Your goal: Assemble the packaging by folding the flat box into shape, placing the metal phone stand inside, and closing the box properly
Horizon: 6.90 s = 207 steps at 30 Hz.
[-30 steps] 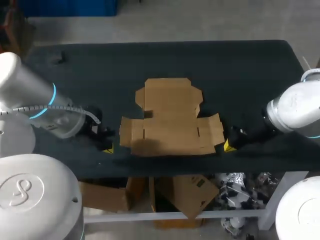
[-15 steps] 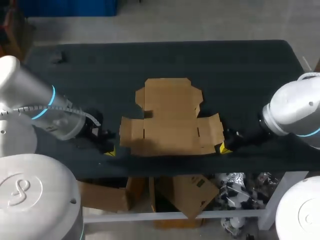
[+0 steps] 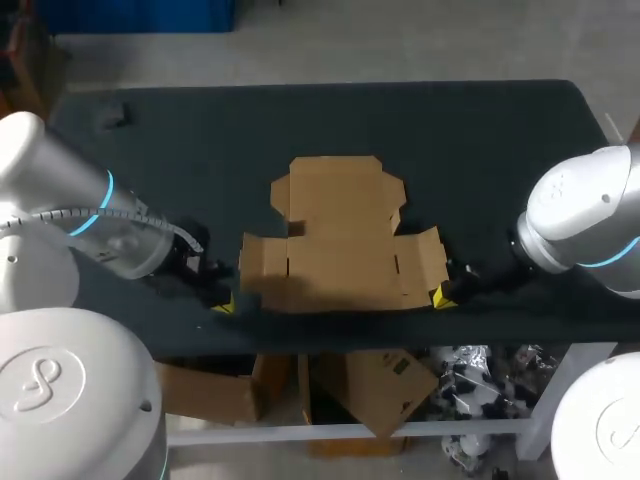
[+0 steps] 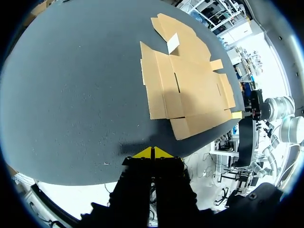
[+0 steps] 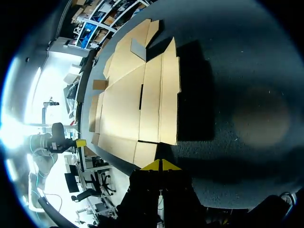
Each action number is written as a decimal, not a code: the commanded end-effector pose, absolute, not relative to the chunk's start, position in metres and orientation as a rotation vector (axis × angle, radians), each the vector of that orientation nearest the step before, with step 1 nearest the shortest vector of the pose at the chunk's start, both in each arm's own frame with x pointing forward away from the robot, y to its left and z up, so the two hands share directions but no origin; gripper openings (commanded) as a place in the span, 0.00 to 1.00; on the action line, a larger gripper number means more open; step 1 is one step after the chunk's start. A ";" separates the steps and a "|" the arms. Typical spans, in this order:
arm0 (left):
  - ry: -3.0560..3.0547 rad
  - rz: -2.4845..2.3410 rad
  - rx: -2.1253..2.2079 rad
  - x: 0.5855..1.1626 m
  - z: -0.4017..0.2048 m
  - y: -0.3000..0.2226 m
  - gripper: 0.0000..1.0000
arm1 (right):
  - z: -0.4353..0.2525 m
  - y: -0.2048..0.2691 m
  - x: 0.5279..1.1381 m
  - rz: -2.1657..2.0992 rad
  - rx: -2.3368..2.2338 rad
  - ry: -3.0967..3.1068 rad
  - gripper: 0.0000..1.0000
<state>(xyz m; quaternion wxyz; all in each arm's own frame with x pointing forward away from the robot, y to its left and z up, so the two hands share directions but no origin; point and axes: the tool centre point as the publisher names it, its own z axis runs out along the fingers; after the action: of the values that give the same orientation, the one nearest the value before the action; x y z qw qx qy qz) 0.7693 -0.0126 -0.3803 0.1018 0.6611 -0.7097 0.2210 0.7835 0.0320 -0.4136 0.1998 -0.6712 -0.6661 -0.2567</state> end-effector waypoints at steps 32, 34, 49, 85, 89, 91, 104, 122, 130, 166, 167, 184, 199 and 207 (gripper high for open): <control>-2.003 0.566 1.860 0.780 -0.411 -0.034 0.00 | -0.426 0.038 0.789 -0.763 -1.839 -1.853 0.00; -2.001 0.565 1.854 0.781 -0.413 -0.034 0.00 | -0.426 0.038 0.789 -0.763 -1.839 -1.853 0.00; -1.967 0.556 1.849 0.784 -0.417 -0.043 0.00 | -0.428 0.038 0.790 -0.768 -1.837 -1.848 0.00; -1.974 0.555 1.832 0.783 -0.408 -0.056 0.00 | -0.420 0.044 0.791 -0.783 -1.823 -1.866 0.00; -1.976 0.552 1.837 0.784 -0.408 -0.057 0.00 | -0.419 0.045 0.791 -0.789 -1.825 -1.866 0.00; -1.976 0.552 1.839 0.784 -0.408 -0.057 0.00 | -0.417 0.045 0.791 -0.793 -1.827 -1.866 0.00; -1.976 0.548 1.846 0.786 -0.406 -0.056 0.00 | -0.411 0.048 0.797 -0.811 -1.839 -1.870 0.00; -2.017 0.510 1.836 0.787 -0.404 -0.066 0.00 | -0.405 0.058 0.800 -0.792 -1.822 -1.898 0.00; -2.038 0.503 1.846 0.788 -0.398 -0.068 0.00 | -0.405 0.061 0.800 -0.776 -1.818 -1.909 0.00; -2.159 0.424 1.812 0.782 -0.393 -0.098 0.00 | -0.405 0.082 0.800 -0.682 -1.821 -1.977 0.00; -2.160 0.423 1.811 0.782 -0.393 -0.098 0.00 | -0.405 0.082 0.800 -0.680 -1.822 -1.978 0.00; -2.205 0.406 1.820 0.778 -0.392 -0.104 0.00 | -0.405 0.093 0.798 -0.606 -1.850 -2.022 0.00; -2.236 0.405 1.834 0.780 -0.393 -0.113 0.00 | -0.409 0.102 0.795 -0.535 -1.876 -2.054 0.00; -2.247 0.400 1.826 0.779 -0.398 -0.116 0.00 | -0.411 0.105 0.793 -0.512 -1.891 -2.065 0.00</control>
<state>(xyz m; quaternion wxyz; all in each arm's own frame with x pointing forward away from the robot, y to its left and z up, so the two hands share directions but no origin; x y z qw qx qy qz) 0.7790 -0.1117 -0.3953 0.1113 0.6204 -0.7639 0.1386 0.7948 0.1006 -0.4102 0.1605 -0.6535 -0.7158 -0.1865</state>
